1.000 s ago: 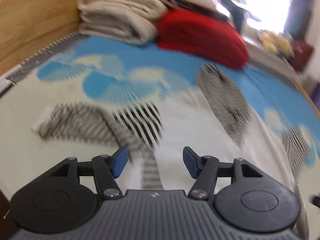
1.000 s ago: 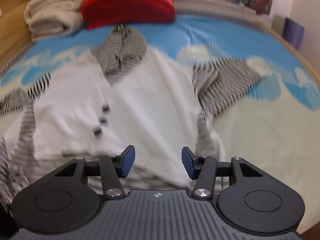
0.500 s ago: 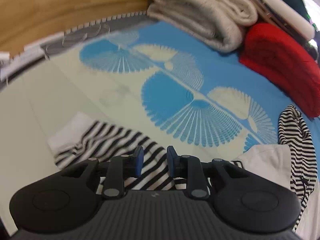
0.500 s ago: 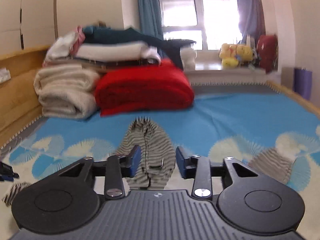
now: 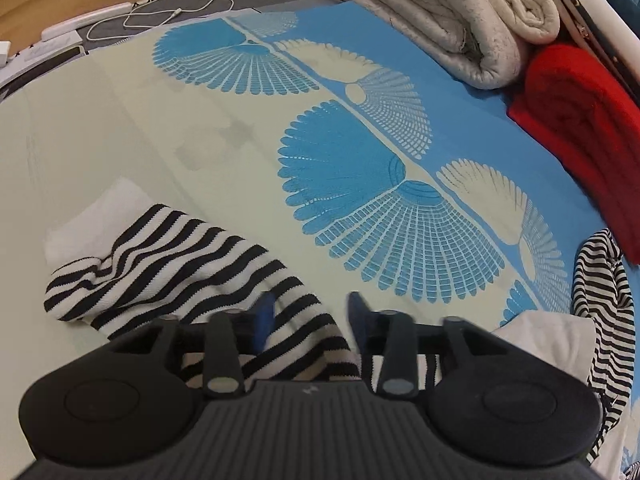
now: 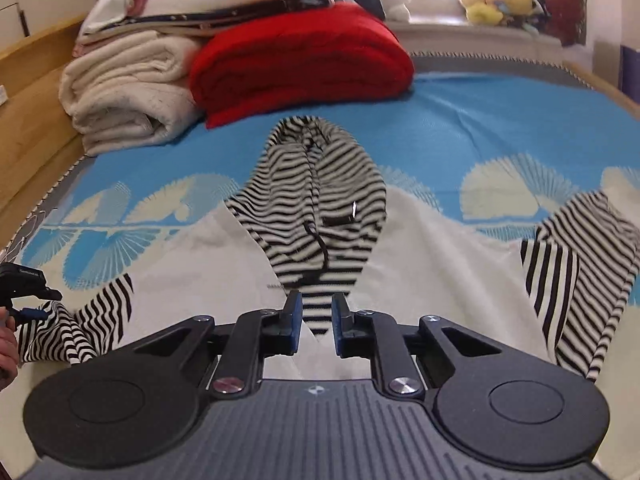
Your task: Fold small clothes
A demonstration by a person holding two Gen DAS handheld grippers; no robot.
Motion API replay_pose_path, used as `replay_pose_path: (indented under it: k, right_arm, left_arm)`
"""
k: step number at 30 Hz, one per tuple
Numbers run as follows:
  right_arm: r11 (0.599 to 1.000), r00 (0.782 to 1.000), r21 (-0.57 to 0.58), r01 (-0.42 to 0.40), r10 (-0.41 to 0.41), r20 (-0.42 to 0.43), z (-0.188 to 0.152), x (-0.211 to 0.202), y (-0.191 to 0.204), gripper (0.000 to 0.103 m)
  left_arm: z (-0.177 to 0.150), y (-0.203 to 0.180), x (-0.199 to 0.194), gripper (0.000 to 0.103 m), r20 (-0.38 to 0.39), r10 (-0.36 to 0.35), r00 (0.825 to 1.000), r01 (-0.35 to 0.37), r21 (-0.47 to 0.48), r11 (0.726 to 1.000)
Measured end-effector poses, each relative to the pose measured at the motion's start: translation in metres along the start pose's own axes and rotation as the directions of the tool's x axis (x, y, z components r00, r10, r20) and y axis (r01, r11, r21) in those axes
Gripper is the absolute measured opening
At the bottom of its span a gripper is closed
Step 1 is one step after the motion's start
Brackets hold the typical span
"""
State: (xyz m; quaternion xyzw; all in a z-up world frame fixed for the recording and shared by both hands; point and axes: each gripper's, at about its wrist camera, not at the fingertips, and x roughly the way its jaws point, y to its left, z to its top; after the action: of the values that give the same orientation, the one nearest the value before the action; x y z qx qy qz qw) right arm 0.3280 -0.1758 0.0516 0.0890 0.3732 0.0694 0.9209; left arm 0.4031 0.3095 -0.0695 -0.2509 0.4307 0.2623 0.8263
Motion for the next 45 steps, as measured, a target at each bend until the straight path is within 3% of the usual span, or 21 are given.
replay_pose_path:
  k: [1,2,5,7,9,11,13,14,15,16,17,18,19,21,22,25,30,32,36,40,45]
  right_arm:
    - [1.0,1.0,0.003,0.002,-0.002,-0.009,0.0,0.006,0.002,0.017]
    - [1.0,1.0,0.007,0.004,-0.004,-0.019,-0.002,0.007,0.0,0.018]
    - [1.0,0.998,0.0,0.031,-0.031,-0.054,-0.006,0.012,-0.002,0.024]
    - [0.999,0.996,0.002,0.047,-0.047,-0.078,-0.009,0.017,-0.002,0.026]
    - [0.998,0.993,0.015,0.058,-0.056,-0.105,-0.012,0.019,-0.007,0.026]
    - [0.997,0.99,0.03,0.073,-0.068,-0.125,-0.014,0.021,-0.011,0.026]
    - [0.995,0.988,0.048,0.087,-0.08,-0.136,-0.015,0.022,-0.016,0.026]
    - [0.994,0.987,0.059,0.093,-0.084,-0.139,-0.015,0.023,-0.019,0.026]
    - [0.992,0.986,0.075,0.097,-0.085,-0.141,-0.015,0.023,-0.023,0.026]
    - [0.991,0.986,0.091,0.1,-0.087,-0.14,-0.015,0.023,-0.026,0.026]
    - [0.988,0.986,0.111,0.106,-0.09,-0.14,-0.016,0.023,-0.03,0.026]
    - [0.985,0.986,0.128,0.111,-0.093,-0.141,-0.015,0.023,-0.033,0.026]
    - [0.983,0.985,0.144,0.117,-0.097,-0.143,-0.016,0.023,-0.037,0.026]
    - [0.976,0.983,0.176,0.126,-0.1,-0.151,-0.016,0.025,-0.044,0.026]
    - [0.973,0.982,0.194,0.128,-0.098,-0.159,-0.016,0.026,-0.048,0.026]
    - [0.958,0.979,0.257,0.128,-0.08,-0.188,-0.018,0.031,-0.059,0.026]
    - [0.918,0.969,0.36,0.169,-0.088,-0.231,-0.026,0.043,-0.081,0.026]
    - [0.902,0.969,0.396,0.171,-0.08,-0.236,-0.029,0.049,-0.089,0.028]
    - [0.854,0.987,0.513,0.079,0.006,-0.163,-0.031,0.062,-0.107,0.019]
    - [0.854,0.994,0.514,0.074,-0.02,-0.111,-0.024,0.074,-0.113,0.021]
    - [0.789,0.994,0.614,0.012,0.06,-0.096,-0.024,0.097,-0.13,0.022]
  left_arm:
    - [-0.001,-0.001,0.002,0.008,-0.012,0.004,1.0,-0.004,0.011,1.0]
    - [-0.001,-0.002,0.005,0.002,-0.023,0.009,1.0,-0.009,0.021,1.0]
    - [-0.002,-0.004,-0.001,0.001,0.0,0.029,1.0,-0.029,0.013,0.999]
    - [-0.001,-0.012,-0.017,0.001,0.067,0.025,0.997,-0.027,0.022,0.999]
    - [-0.003,-0.031,-0.047,0.001,0.165,-0.038,0.986,0.025,0.079,0.997]
    - [-0.013,-0.06,-0.084,0.001,0.246,-0.233,0.941,0.185,0.205,0.961]
    - [-0.034,-0.094,-0.114,0.0,0.225,-0.45,0.864,0.341,0.396,0.853]
    - [-0.048,-0.11,-0.124,0.001,0.173,-0.537,0.826,0.4,0.491,0.774]
    - [-0.063,-0.124,-0.129,0.001,0.086,-0.605,0.792,0.459,0.569,0.682]
    - [-0.082,-0.14,-0.13,0.001,-0.054,-0.65,0.758,0.528,0.636,0.563]
    - [-0.098,-0.151,-0.125,0.001,-0.18,-0.644,0.744,0.575,0.664,0.478]
    - [-0.119,-0.163,-0.115,0.001,-0.342,-0.583,0.737,0.622,0.68,0.389]
    - [-0.14,-0.17,-0.104,0.002,-0.44,-0.5,0.746,0.635,0.697,0.333]
    - [-0.171,-0.177,-0.089,0.002,-0.439,-0.369,0.819,0.551,0.781,0.294]
    - [-0.179,-0.178,-0.081,0.002,-0.436,-0.316,0.842,0.524,0.8,0.293]
    - [-0.17,-0.174,-0.074,0.012,-0.465,-0.318,0.826,0.557,0.759,0.338]
    - [-0.126,-0.173,-0.083,0.022,-0.341,-0.451,0.825,0.549,0.675,0.493]
    - [-0.122,-0.178,-0.08,0.024,-0.283,-0.425,0.86,0.491,0.685,0.538]
    - [-0.114,-0.181,-0.069,0.025,-0.124,-0.314,0.941,0.312,0.672,0.671]
    - [-0.092,-0.169,-0.061,0.033,-0.05,-0.23,0.972,0.216,0.581,0.784]
    - [-0.079,-0.153,-0.054,0.044,-0.045,-0.124,0.991,0.127,0.58,0.805]
